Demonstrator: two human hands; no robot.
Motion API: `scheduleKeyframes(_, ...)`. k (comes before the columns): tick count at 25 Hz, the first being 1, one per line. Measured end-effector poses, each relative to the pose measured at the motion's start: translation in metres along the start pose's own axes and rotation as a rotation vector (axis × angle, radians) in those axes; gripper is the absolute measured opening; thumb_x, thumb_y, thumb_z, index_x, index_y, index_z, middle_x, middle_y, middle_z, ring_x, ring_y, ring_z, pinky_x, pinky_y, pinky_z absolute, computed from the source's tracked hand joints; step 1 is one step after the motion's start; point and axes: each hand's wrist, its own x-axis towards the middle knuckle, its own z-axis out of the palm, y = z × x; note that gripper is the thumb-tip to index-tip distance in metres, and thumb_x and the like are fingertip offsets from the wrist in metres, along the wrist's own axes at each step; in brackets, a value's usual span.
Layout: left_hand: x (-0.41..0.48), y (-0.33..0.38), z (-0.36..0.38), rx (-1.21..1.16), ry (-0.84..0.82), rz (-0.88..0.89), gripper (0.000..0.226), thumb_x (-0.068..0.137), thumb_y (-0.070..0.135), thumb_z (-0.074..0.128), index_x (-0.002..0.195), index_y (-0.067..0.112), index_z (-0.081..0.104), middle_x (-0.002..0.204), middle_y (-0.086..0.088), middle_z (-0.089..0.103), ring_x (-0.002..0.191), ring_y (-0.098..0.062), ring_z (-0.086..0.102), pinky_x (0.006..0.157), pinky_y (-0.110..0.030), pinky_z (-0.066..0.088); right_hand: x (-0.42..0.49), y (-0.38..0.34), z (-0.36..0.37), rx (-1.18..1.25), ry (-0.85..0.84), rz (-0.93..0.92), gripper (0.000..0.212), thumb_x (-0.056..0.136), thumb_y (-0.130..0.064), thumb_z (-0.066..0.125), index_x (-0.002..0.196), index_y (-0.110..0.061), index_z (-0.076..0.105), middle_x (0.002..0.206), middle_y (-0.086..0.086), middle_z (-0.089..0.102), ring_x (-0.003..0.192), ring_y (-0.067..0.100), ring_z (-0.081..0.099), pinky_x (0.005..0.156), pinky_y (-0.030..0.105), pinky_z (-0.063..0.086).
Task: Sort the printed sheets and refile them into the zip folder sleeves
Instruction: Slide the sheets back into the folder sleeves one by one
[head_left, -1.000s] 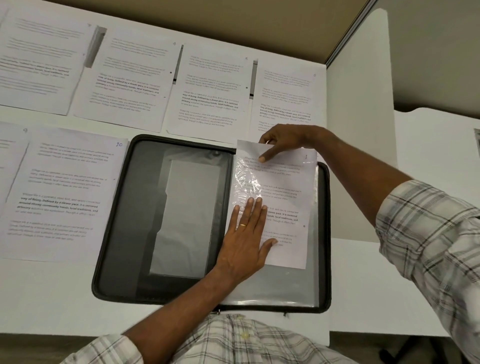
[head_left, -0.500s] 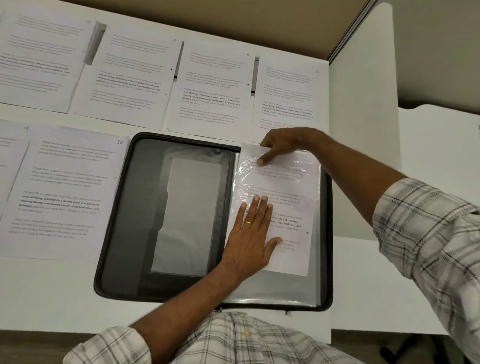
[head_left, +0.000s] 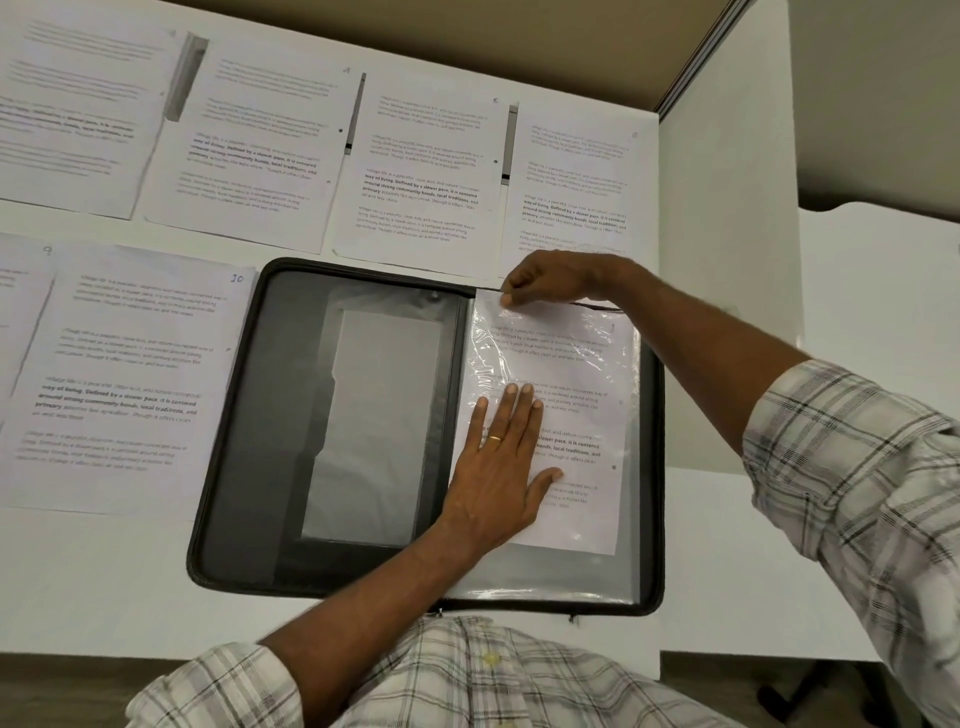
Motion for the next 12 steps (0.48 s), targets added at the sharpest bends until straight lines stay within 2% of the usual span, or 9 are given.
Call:
scheduleKeyframes(2,0.0,0.0,0.0,-0.009,-0.004,-0.004,0.084,0.106,0.065,0.021,0.165,0.008,0.0,0.173,-0.011,-0.009,0.159,-0.028,-0.011,0.128,-0.056,0.006,-0.003,-0.003,-0.001,-0.022,-0.008,0.006,0.037,0.093,-0.043,0.072,0.099,-0.006,0.074,0.092,0.007,0.074,0.08,0.019,0.065,0.081,0.034,0.05)
scheduleKeyframes(4,0.001,0.001,0.001,-0.021,-0.004,-0.007,0.085,0.105,0.066,0.02,0.165,0.009,-0.001,0.173,-0.01,-0.009,0.159,-0.027,-0.01,0.128,-0.056,0.007,-0.006,-0.004,0.001,-0.02,0.0,0.003,0.031,0.087,-0.039,0.079,0.105,-0.014,0.075,0.098,0.003,0.077,0.089,0.023,0.072,0.085,0.035,0.055)
scheduleKeyframes(8,0.001,0.003,-0.001,-0.058,0.017,-0.01,0.085,0.105,0.067,0.021,0.165,0.01,0.0,0.173,-0.007,-0.008,0.16,-0.026,-0.01,0.128,-0.056,0.007,-0.005,-0.001,0.01,0.026,-0.004,0.046,0.034,0.092,-0.034,0.074,0.119,-0.017,0.063,0.097,-0.003,0.069,0.095,0.021,0.065,0.086,0.035,0.05)
scheduleKeyframes(12,-0.008,-0.001,-0.005,-0.057,0.03,-0.023,0.084,0.106,0.066,0.02,0.165,0.01,-0.001,0.173,-0.008,-0.009,0.16,-0.026,-0.011,0.129,-0.054,0.005,-0.012,-0.001,0.008,0.054,-0.022,0.026,0.031,0.09,-0.037,0.076,0.112,-0.017,0.069,0.105,0.0,0.072,0.097,0.02,0.068,0.084,0.03,0.052)
